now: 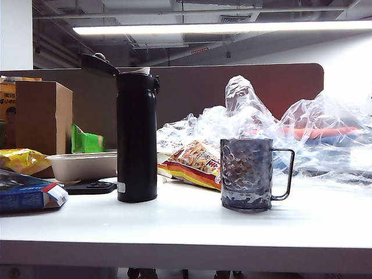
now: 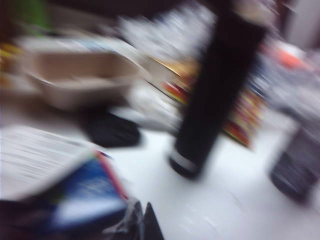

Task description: Pick up the black thermos, pour some water into the cup, then place the black thermos back on the table.

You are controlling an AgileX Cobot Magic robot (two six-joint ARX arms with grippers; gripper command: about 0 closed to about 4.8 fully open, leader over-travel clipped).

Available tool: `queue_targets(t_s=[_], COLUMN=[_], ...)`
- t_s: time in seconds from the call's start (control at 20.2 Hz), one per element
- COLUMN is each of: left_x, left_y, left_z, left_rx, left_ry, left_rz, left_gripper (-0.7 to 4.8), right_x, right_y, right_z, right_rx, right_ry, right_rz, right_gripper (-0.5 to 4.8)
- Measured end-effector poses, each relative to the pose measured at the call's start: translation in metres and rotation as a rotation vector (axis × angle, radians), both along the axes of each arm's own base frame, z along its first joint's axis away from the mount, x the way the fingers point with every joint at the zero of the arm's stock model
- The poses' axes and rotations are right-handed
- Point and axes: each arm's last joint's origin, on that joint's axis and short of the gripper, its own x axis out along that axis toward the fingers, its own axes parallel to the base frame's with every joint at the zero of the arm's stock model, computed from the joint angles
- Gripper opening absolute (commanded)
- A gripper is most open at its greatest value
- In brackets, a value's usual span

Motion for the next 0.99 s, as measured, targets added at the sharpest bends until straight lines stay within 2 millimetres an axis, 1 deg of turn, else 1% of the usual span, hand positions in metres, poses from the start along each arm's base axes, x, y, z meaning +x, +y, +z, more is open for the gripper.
queue_targets(t_s=[0.15,0.35,0.59,0.99], left_x=[-0.002,-0.003,-0.003,-0.003], left_y=[0.011,0.019,0.019,0.019], left_z=[0.004,0.007,0.007,0.007], left_rx=[-0.004,-0.005,-0.004,-0.004], left_ry=[-0.048,-0.087,-0.088,-0.088], left_rz=[0.109,0.188,0.191,0.189], left_gripper=[-0.05,-0.05,-0.05,-0.05], right_x=[0.001,0.002,0.002,0.002], right_y=[-0.007,-0.015,-0.022,-0.023], right_z=[0.0,0.0,0.0,0.0], right_rx=[-0.001,0.0,0.0,-0.001], right_ry=[0.002,0.002,0.002,0.002], right_rz=[-0.074,-0.157,-0.231,-0.236], right_gripper=[0.26,0.26,0.26,0.26])
